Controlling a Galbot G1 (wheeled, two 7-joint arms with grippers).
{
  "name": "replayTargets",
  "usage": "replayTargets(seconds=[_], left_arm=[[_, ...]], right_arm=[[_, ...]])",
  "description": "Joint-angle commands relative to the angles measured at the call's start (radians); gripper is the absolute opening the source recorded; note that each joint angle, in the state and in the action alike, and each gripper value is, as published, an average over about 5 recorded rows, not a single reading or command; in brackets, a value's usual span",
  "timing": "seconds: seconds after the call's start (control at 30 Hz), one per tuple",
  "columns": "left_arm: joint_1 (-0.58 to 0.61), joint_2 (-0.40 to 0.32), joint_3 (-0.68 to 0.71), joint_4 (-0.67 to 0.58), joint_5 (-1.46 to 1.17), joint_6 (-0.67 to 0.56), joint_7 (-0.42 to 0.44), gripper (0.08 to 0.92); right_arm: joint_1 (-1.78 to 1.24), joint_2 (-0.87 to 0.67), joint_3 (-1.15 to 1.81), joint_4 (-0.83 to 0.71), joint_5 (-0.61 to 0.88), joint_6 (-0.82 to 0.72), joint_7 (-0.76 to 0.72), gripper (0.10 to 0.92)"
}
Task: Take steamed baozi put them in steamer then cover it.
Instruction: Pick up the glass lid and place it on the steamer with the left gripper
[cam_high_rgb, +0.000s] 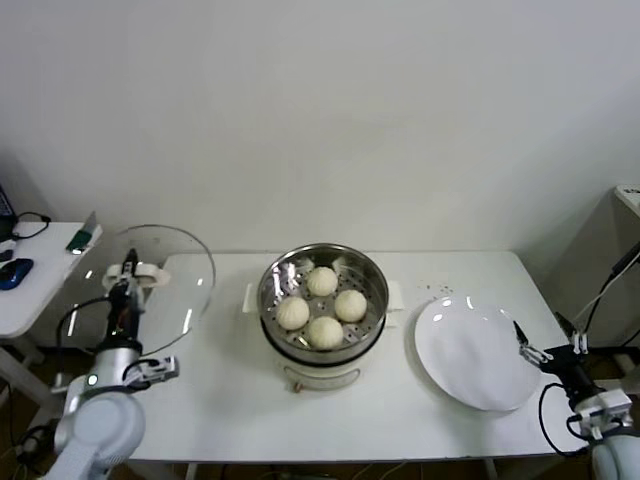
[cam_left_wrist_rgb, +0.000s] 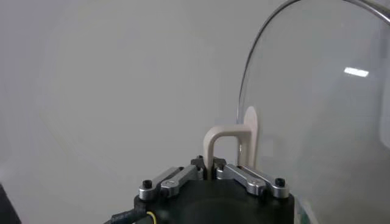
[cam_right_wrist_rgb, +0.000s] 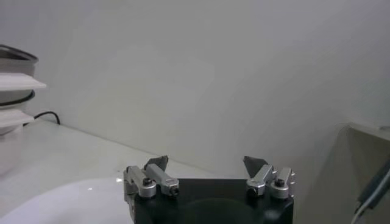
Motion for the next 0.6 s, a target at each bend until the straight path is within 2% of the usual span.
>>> replayTargets(seconds=[0.03, 0.3, 0.43, 0.6], left_arm=[[-0.233, 0.121, 0.414, -0.150, -0.085, 0.248, 0.121, 0.152], [-0.455, -0.069, 0.629, -0.034, 0.073, 0.248, 0.254, 0.152], [-0.493, -0.155, 0.692, 0.037, 0.127, 0.248, 0.304, 0.152], [-0.504, -0.262, 0.713, 0.148, 0.161, 0.248, 0.318, 0.152]], right_arm=[[0.088, 0.003, -0.113, -0.018, -0.032, -0.004, 0.013, 0.823], [0.136, 0.027, -0.162, -0.042, -0.063, -0.004, 0.025, 0.823], [0.148, 0.035, -0.167, -0.053, -0.071, -0.003, 0.028, 0.823], [0.151, 0.038, -0.166, -0.059, -0.076, -0.002, 0.019, 0.823]])
